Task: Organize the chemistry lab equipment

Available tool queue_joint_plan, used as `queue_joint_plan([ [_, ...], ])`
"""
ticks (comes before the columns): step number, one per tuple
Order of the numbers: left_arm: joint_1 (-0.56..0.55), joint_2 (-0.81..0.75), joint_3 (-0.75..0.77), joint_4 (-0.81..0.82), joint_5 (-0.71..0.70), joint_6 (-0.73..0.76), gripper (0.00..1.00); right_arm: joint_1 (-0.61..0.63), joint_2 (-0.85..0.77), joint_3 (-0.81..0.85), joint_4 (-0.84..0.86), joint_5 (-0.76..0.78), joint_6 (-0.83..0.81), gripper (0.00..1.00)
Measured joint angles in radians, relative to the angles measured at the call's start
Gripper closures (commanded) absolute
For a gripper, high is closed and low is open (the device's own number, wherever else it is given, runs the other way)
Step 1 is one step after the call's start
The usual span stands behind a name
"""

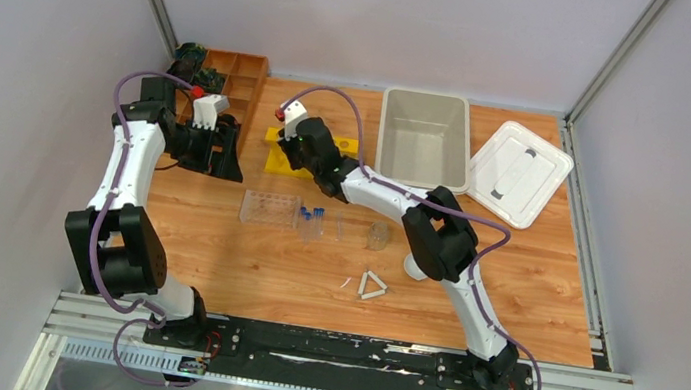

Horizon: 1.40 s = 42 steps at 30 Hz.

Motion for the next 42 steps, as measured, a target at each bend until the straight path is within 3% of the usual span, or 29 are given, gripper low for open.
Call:
queue_joint_plan([
  [18, 0.001, 0.000, 0.000, 0.000, -0.015, 0.003, 0.00, -0.006, 0.000, -0.028, 0.021, -0.010, -0.005, 0.99],
  [23, 0.001, 0.000, 0.001, 0.000, -0.017, 0.003, 0.00, -0.005, 0.000, -0.028, 0.020, -0.020, 0.000, 0.76],
  [34, 0.001, -0.051, 0.002, -0.002, -0.018, -0.009, 0.00, 0.003, -0.072, -0.076, -0.028, -0.004, 0.043, 0.47],
  [36, 0.001, -0.068, 0.009, -0.008, -0.018, -0.009, 0.00, 0.010, -0.117, -0.094, -0.038, 0.011, 0.047, 0.47],
  [42, 0.001, -0.103, 0.031, -0.019, -0.018, -0.009, 0.00, 0.041, -0.322, -0.181, -0.079, 0.066, 0.103, 0.61],
])
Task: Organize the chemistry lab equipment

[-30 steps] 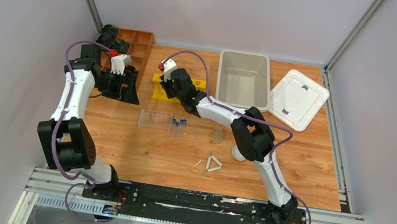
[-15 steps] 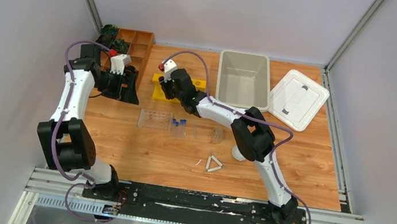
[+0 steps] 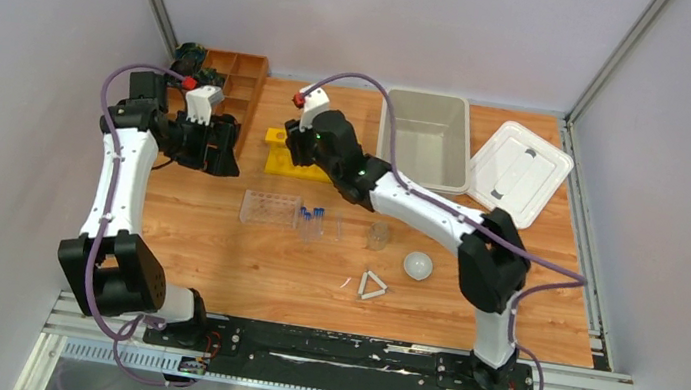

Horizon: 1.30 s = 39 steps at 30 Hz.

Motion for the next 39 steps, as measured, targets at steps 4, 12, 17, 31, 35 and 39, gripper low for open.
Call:
queue_joint_plan([
  [4, 0.000, -0.004, 0.003, -0.005, 0.003, 0.000, 0.00, 0.011, -0.165, -0.135, -0.066, 0.058, 0.096, 0.66],
  [12, 0.000, -0.015, 0.003, -0.008, 0.008, -0.005, 0.00, 0.012, -0.195, -0.301, -0.305, 0.114, 0.277, 0.63],
  [17, 0.000, -0.026, 0.003, -0.008, 0.010, -0.014, 0.00, 0.013, -0.120, -0.296, -0.415, 0.113, 0.341, 0.61],
  [31, 0.000, -0.058, 0.012, -0.011, 0.031, -0.019, 0.00, 0.013, -0.010, -0.267, -0.486, 0.129, 0.381, 0.65],
  [35, 0.000, -0.061, 0.015, -0.011, 0.038, -0.018, 0.00, 0.013, 0.013, -0.267, -0.482, 0.135, 0.391, 0.68],
  [39, 0.000, -0.064, 0.015, -0.011, 0.045, -0.018, 0.00, 0.013, 0.019, -0.262, -0.470, 0.137, 0.396, 0.73],
])
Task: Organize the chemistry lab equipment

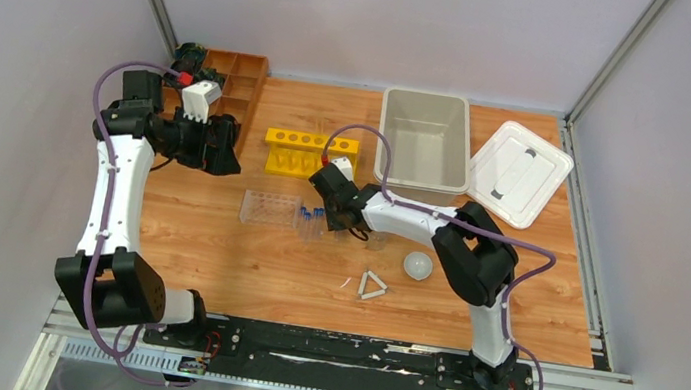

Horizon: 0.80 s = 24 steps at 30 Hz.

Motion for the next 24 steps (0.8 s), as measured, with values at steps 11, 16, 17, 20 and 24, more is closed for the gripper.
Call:
queue_joint_plan([
  [11, 0.000, -0.014, 0.000, 0.000, 0.003, -0.008, 0.00, -0.011, 0.003, 0.000, 0.026, -0.012, 0.011, 0.99],
  [16, 0.001, -0.047, 0.000, 0.000, 0.038, -0.007, 0.00, -0.011, -0.028, 0.000, 0.023, -0.039, 0.019, 1.00],
  [17, 0.001, -0.054, 0.000, 0.000, 0.053, -0.007, 0.00, -0.011, -0.048, 0.000, 0.023, -0.045, 0.024, 1.00],
  [20, 0.001, -0.069, 0.000, 0.000, 0.100, -0.003, 0.01, -0.005, -0.134, 0.000, 0.037, -0.058, 0.040, 1.00],
  [24, 0.001, -0.077, -0.002, 0.000, 0.174, -0.001, 0.05, 0.021, -0.261, 0.020, 0.135, -0.066, 0.069, 1.00],
])
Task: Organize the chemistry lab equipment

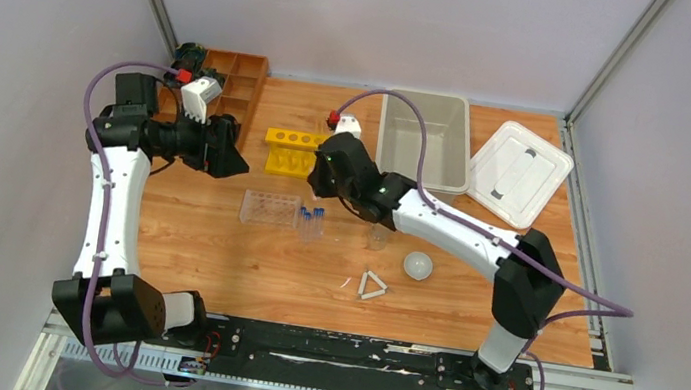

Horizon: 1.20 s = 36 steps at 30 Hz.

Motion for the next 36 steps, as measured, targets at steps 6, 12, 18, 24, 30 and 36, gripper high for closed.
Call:
queue_joint_plan([
  [6, -0.001, -0.015, -0.019, -0.002, 0.114, -0.008, 0.13, 0.081, -0.040, 0.082, 0.162, -0.013, 0.024, 1.00],
  [12, -0.031, -0.045, -0.024, -0.003, 0.217, -0.018, 0.22, 0.141, -0.034, 0.122, 0.256, -0.010, 0.077, 1.00],
  [18, -0.050, -0.048, -0.024, -0.003, 0.256, -0.022, 0.36, 0.148, -0.032, 0.124, 0.338, -0.007, 0.143, 1.00],
  [24, -0.053, -0.037, -0.024, -0.004, 0.290, -0.030, 0.45, 0.150, -0.028, 0.124, 0.385, -0.007, 0.188, 1.00],
  [30, -0.058, -0.032, -0.024, -0.005, 0.320, -0.038, 0.52, 0.150, -0.016, 0.124, 0.422, -0.008, 0.222, 1.00],
  [36, -0.062, -0.032, -0.024, -0.005, 0.330, -0.040, 0.70, 0.152, -0.002, 0.124, 0.439, -0.008, 0.237, 1.00],
])
